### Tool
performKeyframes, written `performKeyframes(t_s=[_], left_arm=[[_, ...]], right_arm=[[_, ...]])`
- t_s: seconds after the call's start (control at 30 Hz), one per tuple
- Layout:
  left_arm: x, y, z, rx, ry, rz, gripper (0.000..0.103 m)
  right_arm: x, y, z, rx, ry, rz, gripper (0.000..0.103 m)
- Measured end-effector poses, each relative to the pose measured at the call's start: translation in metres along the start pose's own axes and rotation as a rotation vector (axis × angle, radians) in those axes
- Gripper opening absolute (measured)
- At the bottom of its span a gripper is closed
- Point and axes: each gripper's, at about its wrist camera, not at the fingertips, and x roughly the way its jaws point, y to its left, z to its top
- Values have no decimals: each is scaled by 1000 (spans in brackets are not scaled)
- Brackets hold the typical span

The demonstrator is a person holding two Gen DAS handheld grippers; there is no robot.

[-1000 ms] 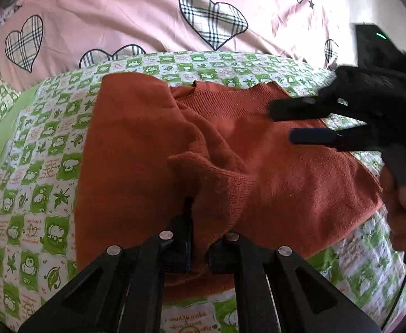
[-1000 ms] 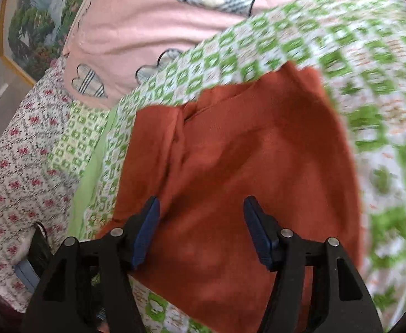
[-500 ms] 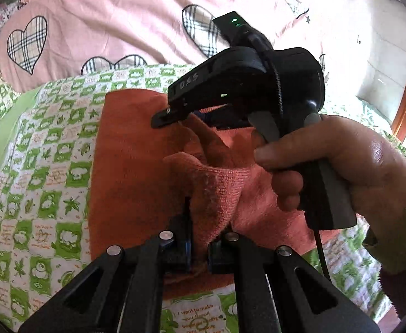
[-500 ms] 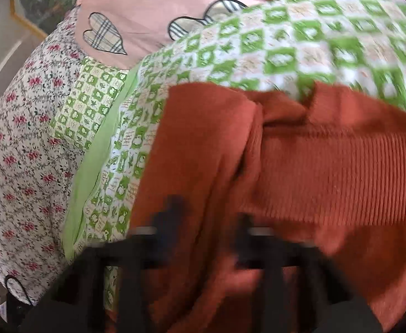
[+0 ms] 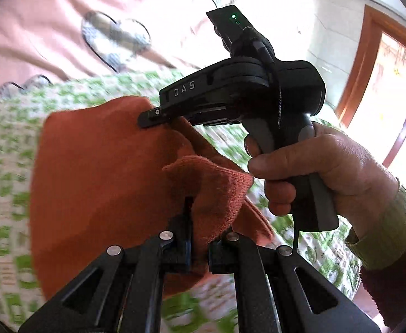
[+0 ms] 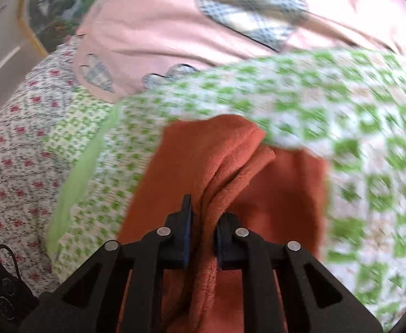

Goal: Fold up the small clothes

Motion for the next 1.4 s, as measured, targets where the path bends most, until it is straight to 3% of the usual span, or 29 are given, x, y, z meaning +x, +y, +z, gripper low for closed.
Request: performKeyframes(t_s=[0.13, 0.47, 0.6, 0.63, 0.73, 0.8, 0.87, 1.03, 1.13, 1.3, 1.4], left_arm=[[17, -9, -7, 14, 37, -2, 6], [38, -11, -15, 5, 101, -36, 9], [33, -9, -16, 8, 135, -76, 29], [28, -7, -16, 4, 145, -92, 37], [5, -3, -23, -13, 142, -107, 47], [-12, 7, -27, -30, 134, -107, 49], [-26, 20, -30, -48, 123, -80, 54], [-53, 66, -31, -148, 95, 10, 60], [-60, 93, -30, -203, 83, 68, 65], [-58, 129, -30, -311, 96, 76, 65], [-53, 139, -27, -327, 104, 75, 67]], right_arm=[[3, -33, -12, 61, 18, 7, 15], [11, -42, -21, 53, 23, -37, 15], [5, -42, -25, 81, 10, -52, 17], [0, -39, -27, 79, 2, -67, 20], [-13, -31, -33, 70, -11, -123, 28], [-24, -24, -40, 61, -37, -136, 58], [-33, -13, -47, 35, -63, -154, 70], [-40, 2, -59, 4, -90, -197, 71], [-41, 8, -60, -11, -100, -158, 71], [-22, 6, -55, 10, -42, -148, 55], [-12, -5, -54, 67, -20, -138, 54]])
